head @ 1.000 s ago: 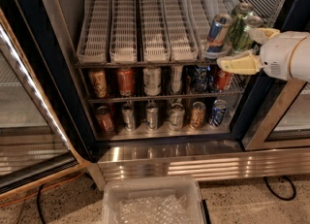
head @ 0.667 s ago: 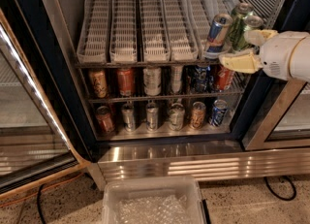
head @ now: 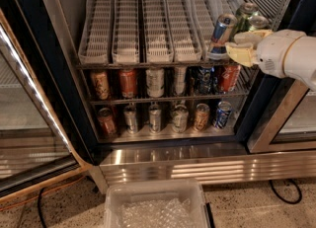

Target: Pick redbull can from top shelf of fridge

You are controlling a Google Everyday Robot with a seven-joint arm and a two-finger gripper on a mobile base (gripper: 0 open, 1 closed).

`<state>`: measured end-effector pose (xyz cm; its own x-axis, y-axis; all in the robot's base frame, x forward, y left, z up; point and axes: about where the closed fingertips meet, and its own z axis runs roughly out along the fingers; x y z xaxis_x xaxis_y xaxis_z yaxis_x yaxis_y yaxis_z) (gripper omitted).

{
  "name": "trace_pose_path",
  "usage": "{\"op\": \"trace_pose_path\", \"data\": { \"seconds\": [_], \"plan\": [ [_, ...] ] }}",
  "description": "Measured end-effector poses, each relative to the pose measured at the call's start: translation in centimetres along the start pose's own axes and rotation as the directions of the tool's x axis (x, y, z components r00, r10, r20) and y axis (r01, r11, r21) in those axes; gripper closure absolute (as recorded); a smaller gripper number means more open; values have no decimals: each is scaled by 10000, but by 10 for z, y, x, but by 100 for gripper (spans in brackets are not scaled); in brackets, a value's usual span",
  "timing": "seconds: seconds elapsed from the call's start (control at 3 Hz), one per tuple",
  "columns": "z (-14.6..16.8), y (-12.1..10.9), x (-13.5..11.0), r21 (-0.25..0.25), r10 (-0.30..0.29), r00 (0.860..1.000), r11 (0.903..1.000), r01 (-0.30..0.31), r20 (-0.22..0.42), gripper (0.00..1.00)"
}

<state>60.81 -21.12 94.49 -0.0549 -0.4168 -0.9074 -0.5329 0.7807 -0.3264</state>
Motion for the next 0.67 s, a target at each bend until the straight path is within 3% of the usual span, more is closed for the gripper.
{"op": "trace_pose_path", "data": {
  "seconds": [0.33,0.67],
  "plan": [
    [20,-6,0,342,111,9993,9993,-123,344,52],
    [21,-7,0,391,114,9993,9992,-127,352,40]
  ]
}}
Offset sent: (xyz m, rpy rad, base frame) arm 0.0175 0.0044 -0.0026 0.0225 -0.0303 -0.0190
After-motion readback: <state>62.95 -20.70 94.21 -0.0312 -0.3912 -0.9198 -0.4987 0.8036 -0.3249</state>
